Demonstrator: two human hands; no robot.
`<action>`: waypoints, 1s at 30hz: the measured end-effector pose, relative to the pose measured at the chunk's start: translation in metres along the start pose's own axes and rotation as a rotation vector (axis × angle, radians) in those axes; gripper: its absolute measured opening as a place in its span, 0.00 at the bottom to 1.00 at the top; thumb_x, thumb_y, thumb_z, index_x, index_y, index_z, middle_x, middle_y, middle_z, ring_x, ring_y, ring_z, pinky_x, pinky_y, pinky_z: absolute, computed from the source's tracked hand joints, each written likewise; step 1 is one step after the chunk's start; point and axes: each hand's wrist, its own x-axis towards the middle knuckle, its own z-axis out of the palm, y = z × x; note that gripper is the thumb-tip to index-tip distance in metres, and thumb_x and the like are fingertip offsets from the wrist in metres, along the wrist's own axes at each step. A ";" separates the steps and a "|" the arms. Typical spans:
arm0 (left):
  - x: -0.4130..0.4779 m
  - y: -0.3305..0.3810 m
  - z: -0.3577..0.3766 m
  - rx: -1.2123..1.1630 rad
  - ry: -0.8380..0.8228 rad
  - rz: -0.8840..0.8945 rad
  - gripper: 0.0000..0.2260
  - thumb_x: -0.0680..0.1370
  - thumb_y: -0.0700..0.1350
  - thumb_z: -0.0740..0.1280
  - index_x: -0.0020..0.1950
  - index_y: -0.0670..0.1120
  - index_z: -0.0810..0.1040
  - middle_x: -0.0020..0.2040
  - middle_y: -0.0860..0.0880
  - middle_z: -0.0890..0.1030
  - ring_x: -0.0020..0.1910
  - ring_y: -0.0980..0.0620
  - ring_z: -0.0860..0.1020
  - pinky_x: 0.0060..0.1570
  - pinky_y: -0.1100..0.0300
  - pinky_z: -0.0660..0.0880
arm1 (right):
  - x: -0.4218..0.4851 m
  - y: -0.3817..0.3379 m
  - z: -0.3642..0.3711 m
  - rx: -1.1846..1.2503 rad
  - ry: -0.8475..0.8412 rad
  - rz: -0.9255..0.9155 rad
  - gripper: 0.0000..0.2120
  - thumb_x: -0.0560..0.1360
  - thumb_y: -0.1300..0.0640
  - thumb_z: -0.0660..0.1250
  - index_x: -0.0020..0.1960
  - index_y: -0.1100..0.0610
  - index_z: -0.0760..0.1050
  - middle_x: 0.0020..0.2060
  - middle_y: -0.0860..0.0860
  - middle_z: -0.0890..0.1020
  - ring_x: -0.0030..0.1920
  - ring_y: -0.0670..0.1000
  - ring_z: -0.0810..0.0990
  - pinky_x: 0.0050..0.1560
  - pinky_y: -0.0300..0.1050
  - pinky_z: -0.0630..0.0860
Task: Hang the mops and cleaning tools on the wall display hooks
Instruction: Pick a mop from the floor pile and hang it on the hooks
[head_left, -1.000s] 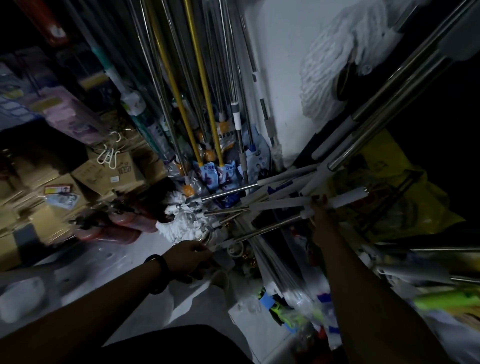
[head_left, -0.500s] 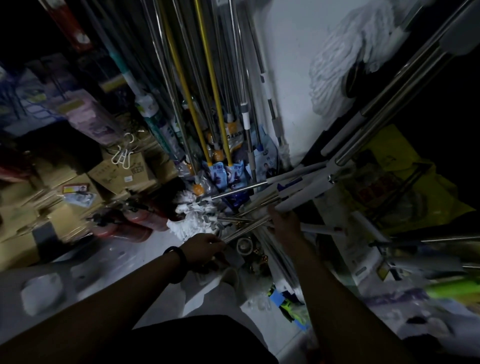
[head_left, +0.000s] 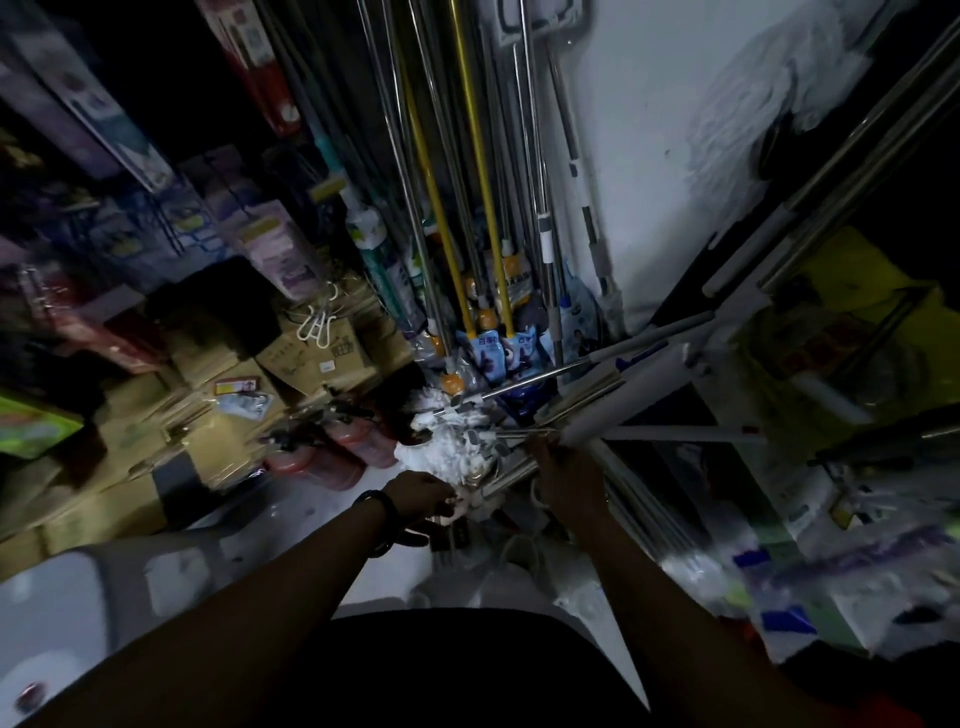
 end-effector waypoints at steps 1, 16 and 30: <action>0.000 -0.007 -0.005 -0.019 -0.006 -0.014 0.13 0.82 0.49 0.68 0.59 0.41 0.83 0.54 0.45 0.86 0.41 0.46 0.86 0.36 0.58 0.80 | -0.006 -0.010 -0.002 -0.008 0.014 0.005 0.36 0.82 0.33 0.58 0.37 0.64 0.78 0.34 0.62 0.82 0.39 0.59 0.83 0.41 0.51 0.75; -0.032 -0.111 -0.006 -1.124 -0.362 -0.137 0.17 0.86 0.50 0.60 0.46 0.39 0.76 0.36 0.41 0.82 0.41 0.43 0.76 0.39 0.48 0.79 | -0.186 -0.052 0.016 0.615 0.340 0.112 0.44 0.57 0.20 0.74 0.62 0.49 0.83 0.55 0.52 0.88 0.55 0.57 0.88 0.61 0.63 0.82; -0.080 -0.101 0.111 -0.909 -0.402 0.148 0.14 0.83 0.41 0.67 0.66 0.35 0.78 0.62 0.34 0.82 0.55 0.37 0.83 0.54 0.45 0.84 | -0.261 -0.039 -0.028 -0.312 0.127 -0.221 0.07 0.81 0.52 0.70 0.57 0.52 0.82 0.47 0.49 0.84 0.49 0.52 0.83 0.46 0.36 0.74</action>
